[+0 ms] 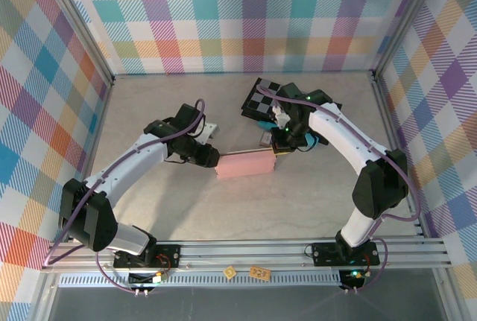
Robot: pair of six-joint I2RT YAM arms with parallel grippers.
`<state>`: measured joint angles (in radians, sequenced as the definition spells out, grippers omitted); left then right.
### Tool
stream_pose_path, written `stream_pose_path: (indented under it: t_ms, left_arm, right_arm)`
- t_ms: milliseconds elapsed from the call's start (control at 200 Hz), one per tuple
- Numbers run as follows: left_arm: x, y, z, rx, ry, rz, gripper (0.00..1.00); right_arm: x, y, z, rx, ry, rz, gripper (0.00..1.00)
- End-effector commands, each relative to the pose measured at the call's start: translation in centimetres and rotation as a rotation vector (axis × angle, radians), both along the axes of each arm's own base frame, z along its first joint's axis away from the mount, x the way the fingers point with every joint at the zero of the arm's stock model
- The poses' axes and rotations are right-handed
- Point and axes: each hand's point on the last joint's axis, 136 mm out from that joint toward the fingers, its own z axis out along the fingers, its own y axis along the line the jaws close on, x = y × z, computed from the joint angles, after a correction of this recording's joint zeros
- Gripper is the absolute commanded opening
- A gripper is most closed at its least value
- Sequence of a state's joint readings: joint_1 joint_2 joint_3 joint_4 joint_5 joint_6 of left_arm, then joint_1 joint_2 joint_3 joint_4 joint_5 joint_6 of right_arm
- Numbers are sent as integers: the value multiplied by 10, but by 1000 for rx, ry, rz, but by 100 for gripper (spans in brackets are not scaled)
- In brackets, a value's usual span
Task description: Fold the paper box
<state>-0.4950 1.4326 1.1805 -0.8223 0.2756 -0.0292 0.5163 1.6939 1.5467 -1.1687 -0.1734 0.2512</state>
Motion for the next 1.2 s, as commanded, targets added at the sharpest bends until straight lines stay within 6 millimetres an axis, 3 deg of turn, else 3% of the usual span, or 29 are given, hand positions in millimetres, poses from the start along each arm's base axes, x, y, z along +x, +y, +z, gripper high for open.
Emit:
stream_pose_path:
  t_ms: [0,300,530,990,1195]
  left_arm:
    - [-2,-2,20,-20,15,33,41]
    - [-10,11,21,65,33,-8,40]
    - [-3,6,19,64,21,-27,31]
    - [11,-3,15,68,11,-22,24]
    - [12,-5,16,68,12,-15,13]
  right_arm:
    - [-1,2,0,10,20,-9,0]
    - [-2,2,-1,9,27,-9,0]
    - [-3,1,0,10,27,-12,0]
    - [-5,0,0,19,25,-17,0]
    - [-6,0,0,15,24,-15,0]
